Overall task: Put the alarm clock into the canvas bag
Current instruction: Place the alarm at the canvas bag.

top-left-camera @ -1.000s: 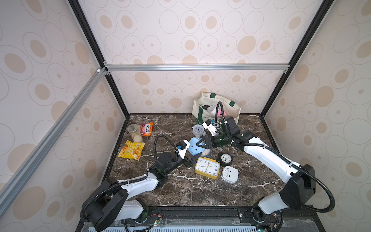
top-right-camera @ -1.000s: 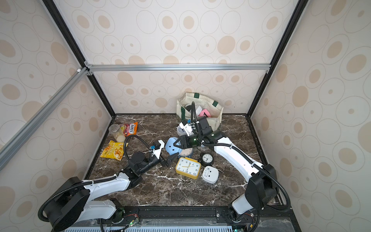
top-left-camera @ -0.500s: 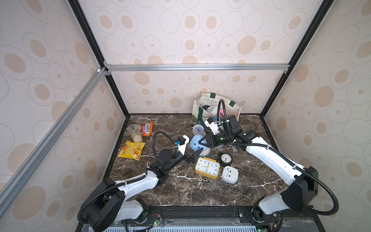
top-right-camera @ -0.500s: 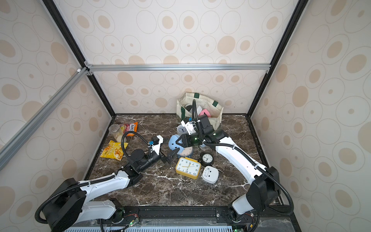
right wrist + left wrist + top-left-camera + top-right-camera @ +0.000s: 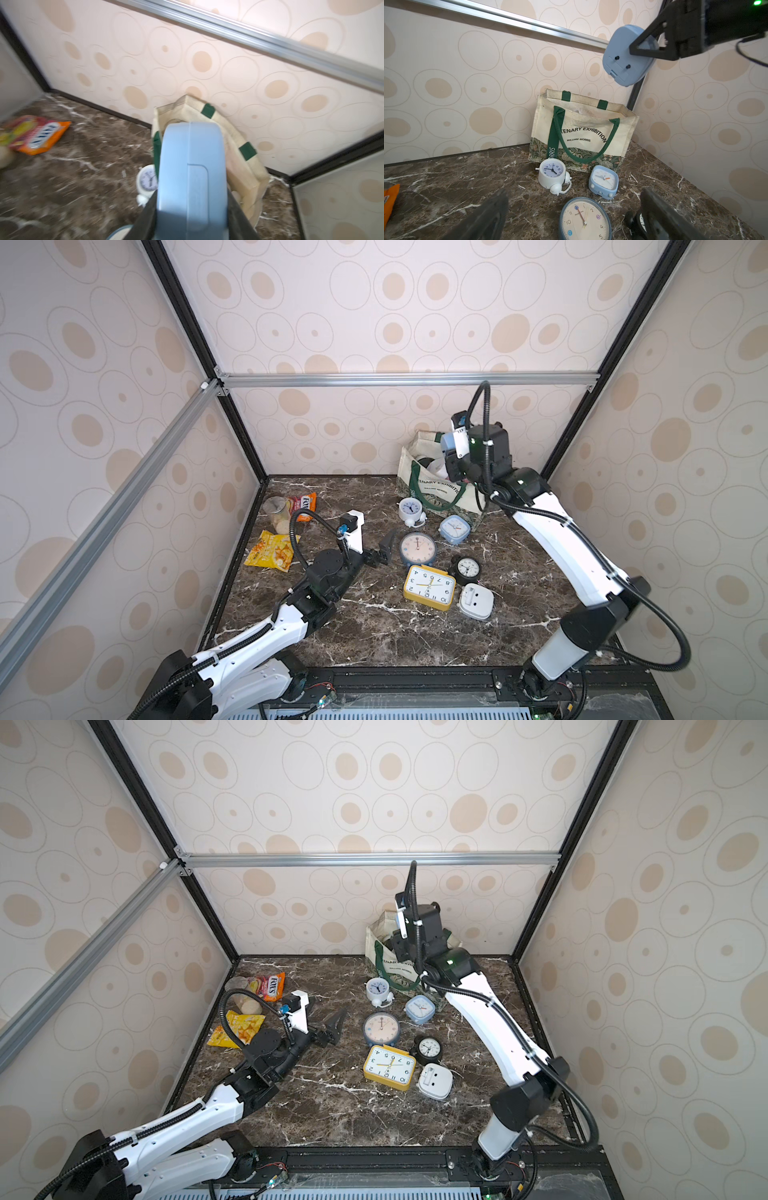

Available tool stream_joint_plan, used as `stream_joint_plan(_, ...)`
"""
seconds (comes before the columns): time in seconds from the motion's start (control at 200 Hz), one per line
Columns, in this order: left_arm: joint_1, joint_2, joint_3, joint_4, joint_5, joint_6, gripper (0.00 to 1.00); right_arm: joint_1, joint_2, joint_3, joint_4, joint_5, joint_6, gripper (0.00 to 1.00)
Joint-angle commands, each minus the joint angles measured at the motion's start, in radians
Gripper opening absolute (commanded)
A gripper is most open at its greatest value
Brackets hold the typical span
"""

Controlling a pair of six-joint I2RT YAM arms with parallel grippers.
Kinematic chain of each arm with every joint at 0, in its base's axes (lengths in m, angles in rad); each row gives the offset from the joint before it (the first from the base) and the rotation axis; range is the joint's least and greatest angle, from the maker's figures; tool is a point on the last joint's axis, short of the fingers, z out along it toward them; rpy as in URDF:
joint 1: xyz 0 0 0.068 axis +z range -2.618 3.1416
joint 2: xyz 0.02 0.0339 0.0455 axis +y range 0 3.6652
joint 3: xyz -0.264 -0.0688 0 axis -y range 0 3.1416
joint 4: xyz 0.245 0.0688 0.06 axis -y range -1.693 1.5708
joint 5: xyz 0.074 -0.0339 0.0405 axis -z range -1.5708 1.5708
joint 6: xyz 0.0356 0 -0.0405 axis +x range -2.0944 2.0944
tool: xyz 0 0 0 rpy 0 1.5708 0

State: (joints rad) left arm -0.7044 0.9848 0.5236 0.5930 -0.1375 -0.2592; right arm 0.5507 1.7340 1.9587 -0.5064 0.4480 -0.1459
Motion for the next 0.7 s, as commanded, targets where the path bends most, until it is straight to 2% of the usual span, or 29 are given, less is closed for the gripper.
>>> stream_joint_plan(0.0,-0.004,-0.064,-0.017,-0.050,-0.041,-0.015,0.98,0.008,0.151,0.078,0.049,0.266,-0.208,0.17)
stream_joint_plan(0.14,-0.005,-0.119,-0.035,-0.081,-0.054,-0.013,0.98,-0.007,0.339,0.229,0.063,0.342,-0.282,0.17)
stream_joint_plan(0.305,-0.005,-0.165,-0.052,-0.102,-0.061,-0.017,0.98,-0.048,0.589,0.559,-0.085,0.351,-0.279,0.16)
stream_joint_plan(0.57,-0.006,-0.212,-0.062,-0.133,-0.066,-0.029,0.98,-0.101,0.662,0.532,-0.075,0.350,-0.213,0.17)
stream_joint_plan(0.695,-0.005,-0.202,-0.052,-0.144,-0.021,-0.035,0.98,-0.110,0.669,0.523,-0.084,0.326,-0.177,0.30)
